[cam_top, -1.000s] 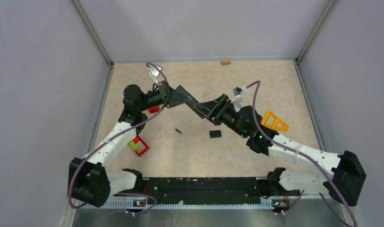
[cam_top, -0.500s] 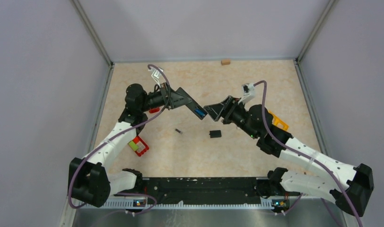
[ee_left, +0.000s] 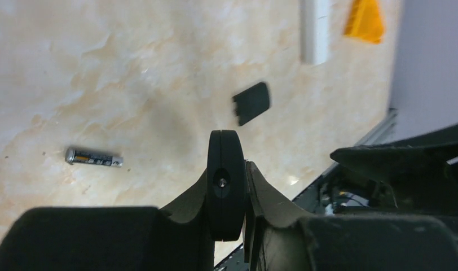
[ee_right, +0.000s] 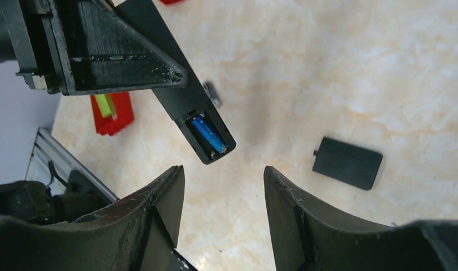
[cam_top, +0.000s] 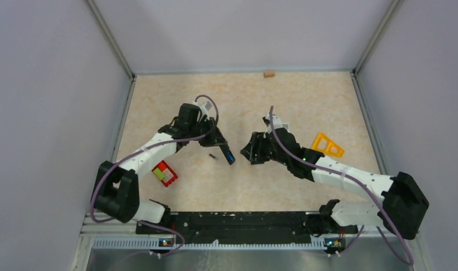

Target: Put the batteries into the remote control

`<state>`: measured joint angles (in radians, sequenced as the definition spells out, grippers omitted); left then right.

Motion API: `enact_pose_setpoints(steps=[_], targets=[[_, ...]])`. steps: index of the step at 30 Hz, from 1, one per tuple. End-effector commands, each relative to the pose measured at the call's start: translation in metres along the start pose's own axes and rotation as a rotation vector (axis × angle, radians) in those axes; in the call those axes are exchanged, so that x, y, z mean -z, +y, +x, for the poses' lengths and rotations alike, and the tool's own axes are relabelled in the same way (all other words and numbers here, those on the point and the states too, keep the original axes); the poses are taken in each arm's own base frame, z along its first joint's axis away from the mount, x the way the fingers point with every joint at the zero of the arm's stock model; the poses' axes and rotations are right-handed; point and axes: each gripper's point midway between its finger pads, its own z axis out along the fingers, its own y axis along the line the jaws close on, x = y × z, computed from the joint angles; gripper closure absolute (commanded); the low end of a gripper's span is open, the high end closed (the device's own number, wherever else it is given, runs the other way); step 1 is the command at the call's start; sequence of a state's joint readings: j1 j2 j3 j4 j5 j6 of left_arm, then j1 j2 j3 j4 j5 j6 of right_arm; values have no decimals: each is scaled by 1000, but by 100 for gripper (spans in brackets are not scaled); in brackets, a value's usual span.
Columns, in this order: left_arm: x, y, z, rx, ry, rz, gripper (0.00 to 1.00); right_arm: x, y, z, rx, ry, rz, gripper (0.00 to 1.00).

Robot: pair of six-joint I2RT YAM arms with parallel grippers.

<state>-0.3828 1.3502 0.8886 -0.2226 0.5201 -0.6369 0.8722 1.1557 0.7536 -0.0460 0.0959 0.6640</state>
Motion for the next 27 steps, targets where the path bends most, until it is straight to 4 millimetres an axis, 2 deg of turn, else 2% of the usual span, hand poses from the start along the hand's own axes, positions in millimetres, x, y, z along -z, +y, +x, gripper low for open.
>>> enact_pose_setpoints(steps=[1, 6, 9, 15, 23, 27], targets=[[-19, 32, 14, -63, 70, -274, 100, -14, 1, 16, -73, 17, -48, 47], [-39, 34, 31, -145, 120, -482, 100, -14, -28, 38, -216, 2, 42, 51], [-42, 36, 30, -223, 90, -633, 100, -9, -43, 47, -278, -17, 83, 51], [-47, 19, 22, -345, 58, -798, 100, 4, -62, 55, -365, -75, 112, 52], [-56, 8, 25, -464, 74, -936, 100, 2, -70, 68, -359, -65, 105, 52], [-58, 5, 24, -475, 68, -943, 100, 0, -71, 73, -381, -62, 105, 48]])
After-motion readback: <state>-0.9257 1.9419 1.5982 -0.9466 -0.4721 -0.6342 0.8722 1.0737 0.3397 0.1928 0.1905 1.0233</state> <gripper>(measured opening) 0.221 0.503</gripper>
